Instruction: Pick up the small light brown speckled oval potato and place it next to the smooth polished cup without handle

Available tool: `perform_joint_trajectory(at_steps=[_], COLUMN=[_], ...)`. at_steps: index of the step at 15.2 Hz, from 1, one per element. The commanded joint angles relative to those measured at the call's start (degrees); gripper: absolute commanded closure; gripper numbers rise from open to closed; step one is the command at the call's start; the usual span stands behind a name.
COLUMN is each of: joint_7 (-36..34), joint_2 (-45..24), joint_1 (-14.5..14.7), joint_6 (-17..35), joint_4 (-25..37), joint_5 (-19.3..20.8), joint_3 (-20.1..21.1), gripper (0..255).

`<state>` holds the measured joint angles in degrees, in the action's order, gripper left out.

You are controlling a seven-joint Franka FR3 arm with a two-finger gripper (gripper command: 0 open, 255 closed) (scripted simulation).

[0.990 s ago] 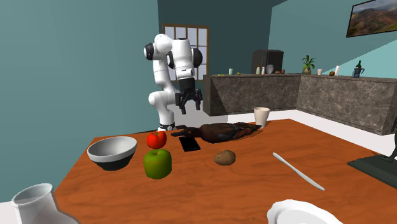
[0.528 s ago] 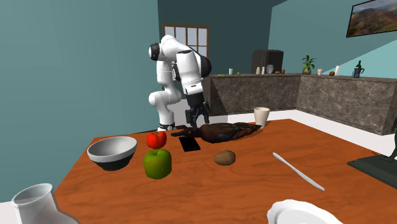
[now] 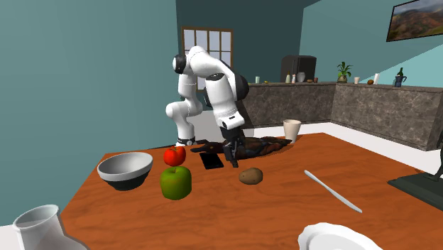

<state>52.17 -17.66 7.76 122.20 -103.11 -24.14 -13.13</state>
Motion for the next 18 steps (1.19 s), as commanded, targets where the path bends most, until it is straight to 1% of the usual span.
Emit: perform_joint_trajectory(at_steps=[1,2,10,17,18], joint_7=[2.6,3.4,4.2,4.2,4.2], joint_2=[-5.6,-7.1,-9.9,-10.0,-10.0], joint_1=[-0.6,-0.9,-0.4,-0.4,-0.4], joint_6=[-1.2,-1.6,2.6,2.6,2.6], joint_4=[5.7,7.3,6.1,6.1,6.1], joint_5=[-2.2,-2.7,-4.1,-4.1,-4.1], joint_3=[1.4,1.8,2.8,2.8,2.8], gripper=[0,0,0,0,255])
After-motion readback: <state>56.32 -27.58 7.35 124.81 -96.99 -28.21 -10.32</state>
